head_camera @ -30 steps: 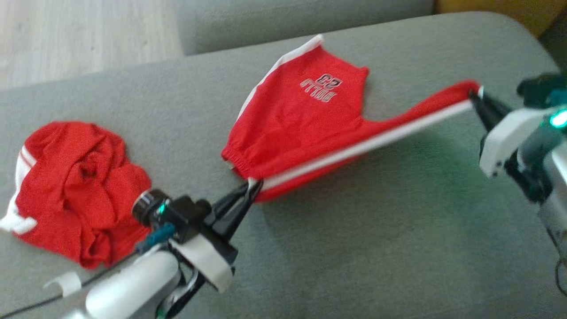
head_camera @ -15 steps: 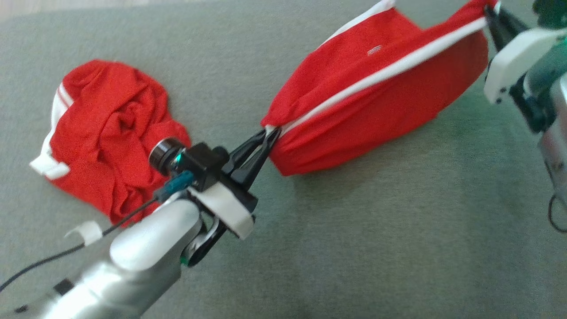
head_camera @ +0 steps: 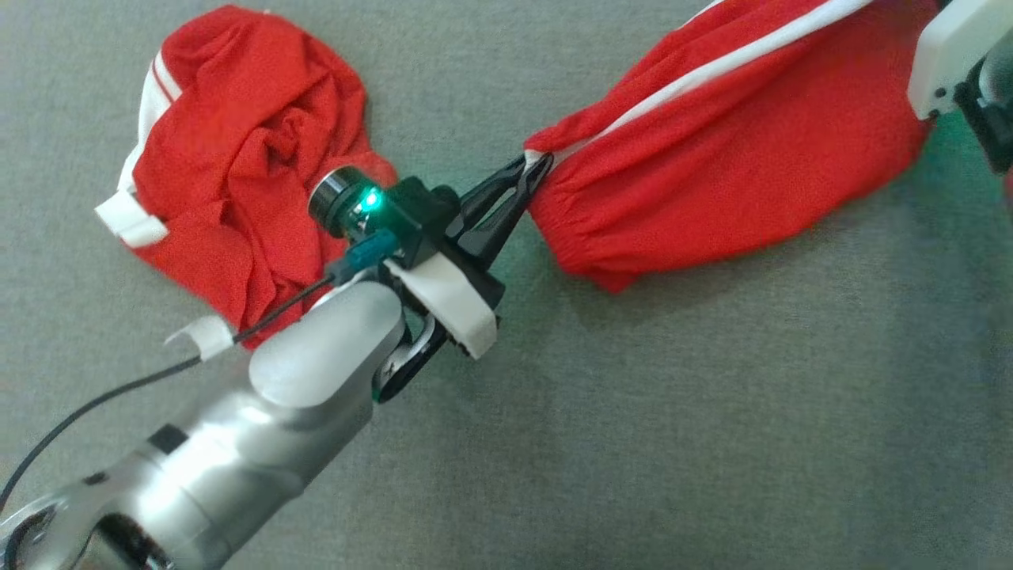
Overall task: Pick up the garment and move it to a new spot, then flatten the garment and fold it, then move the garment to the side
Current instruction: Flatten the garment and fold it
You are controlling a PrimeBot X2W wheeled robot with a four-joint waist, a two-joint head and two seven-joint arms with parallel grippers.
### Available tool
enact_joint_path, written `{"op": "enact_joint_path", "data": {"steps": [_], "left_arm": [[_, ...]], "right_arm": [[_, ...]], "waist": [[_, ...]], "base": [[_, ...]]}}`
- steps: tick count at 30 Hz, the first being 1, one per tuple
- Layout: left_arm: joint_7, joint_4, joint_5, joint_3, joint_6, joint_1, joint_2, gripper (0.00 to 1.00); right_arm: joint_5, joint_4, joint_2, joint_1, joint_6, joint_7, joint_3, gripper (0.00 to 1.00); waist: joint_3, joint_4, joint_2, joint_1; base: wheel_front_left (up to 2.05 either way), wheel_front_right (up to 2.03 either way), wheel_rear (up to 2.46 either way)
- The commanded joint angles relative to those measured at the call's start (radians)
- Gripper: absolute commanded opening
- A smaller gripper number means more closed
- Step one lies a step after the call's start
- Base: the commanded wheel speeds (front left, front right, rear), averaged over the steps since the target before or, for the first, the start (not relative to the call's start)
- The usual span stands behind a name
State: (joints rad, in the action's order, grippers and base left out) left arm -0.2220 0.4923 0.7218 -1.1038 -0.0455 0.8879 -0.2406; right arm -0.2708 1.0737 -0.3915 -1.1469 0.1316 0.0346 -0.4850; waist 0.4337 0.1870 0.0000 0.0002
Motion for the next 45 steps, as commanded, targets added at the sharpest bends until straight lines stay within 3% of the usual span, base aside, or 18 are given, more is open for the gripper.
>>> {"op": "enact_joint_path", "data": {"steps": [1, 6, 7, 8, 9, 18, 25, 29, 34, 40, 45], "left_arm": [[-0.013, -0.002, -0.011, 0.026, -0.007, 0.049, -0.007, 0.0], [-0.018, 0.033, -0.014, 0.022, -0.015, 0.063, 0.015, 0.0], [-0.019, 0.041, -0.015, 0.022, -0.016, 0.065, 0.02, 0.32], [-0.021, 0.047, -0.015, 0.023, -0.016, 0.067, 0.024, 0.91], [-0.023, 0.053, -0.013, 0.029, -0.012, 0.067, 0.027, 1.0], [-0.038, 0.077, -0.006, 0.108, 0.017, 0.028, 0.007, 1.0], [-0.04, -0.027, -0.038, 0.266, 0.075, -0.068, -0.051, 1.0], [-0.04, -0.117, -0.076, 0.375, 0.111, -0.156, -0.079, 1.0], [-0.04, -0.234, -0.127, 0.52, 0.14, -0.294, -0.084, 1.0], [-0.04, -0.314, -0.184, 0.668, 0.138, -0.462, -0.049, 1.0], [-0.04, -0.333, -0.23, 0.749, 0.117, -0.584, -0.004, 1.0]], "right_arm": [[0.009, 0.0, 0.005, -0.034, -0.001, -0.018, -0.014, 0.0], [0.0, 0.053, 0.01, -0.055, -0.001, -0.027, -0.024, 0.0], [0.005, 0.062, 0.006, -0.064, -0.001, -0.04, -0.025, 0.85], [0.005, 0.083, 0.005, -0.07, -0.001, -0.036, -0.021, 1.0], [0.015, 0.097, 0.004, -0.077, -0.001, -0.044, -0.022, 1.0], [0.008, 0.168, 0.05, -0.053, -0.001, -0.171, 0.032, 1.0], [-0.001, 0.117, 0.085, 0.005, -0.001, -0.284, 0.028, 1.0], [-0.037, 0.024, 0.099, 0.074, -0.001, -0.295, 0.049, 1.0], [-0.05, -0.191, 0.098, 0.222, -0.001, -0.296, 0.107, 1.0], [-0.023, -0.4, 0.139, 0.446, -0.001, -0.296, 0.213, 1.0], [0.014, -0.504, 0.208, 0.631, -0.001, -0.296, 0.296, 1.0]], "waist": [[0.021, 0.019, 0.0, -0.0002], [0.038, 0.033, 0.0, -0.0002], [0.041, 0.034, 0.0, -0.0002], [0.042, 0.035, 0.0, -0.0002], [0.043, 0.035, 0.0, -0.0002], [-0.034, -0.001, 0.0, -0.0002], [-0.126, -0.067, 0.0, -0.0002], [-0.177, -0.108, 0.0, -0.0002], [-0.229, -0.157, 0.0, -0.0002], [-0.285, -0.204, 0.0, -0.0002], [-0.324, -0.229, 0.0, -0.0002]], "base": [[0.0, 0.0, 0.0], [0.0, 0.0, 0.0], [0.0, 0.0, 0.0], [0.0, 0.0, 0.0], [0.0, 0.0, 0.0], [0.0, 0.0, 0.0], [0.0, 0.0, 0.0], [0.0, 0.0, 0.0], [0.0, 0.0, 0.0], [0.0, 0.0, 0.0], [0.0, 0.0, 0.0]]}}
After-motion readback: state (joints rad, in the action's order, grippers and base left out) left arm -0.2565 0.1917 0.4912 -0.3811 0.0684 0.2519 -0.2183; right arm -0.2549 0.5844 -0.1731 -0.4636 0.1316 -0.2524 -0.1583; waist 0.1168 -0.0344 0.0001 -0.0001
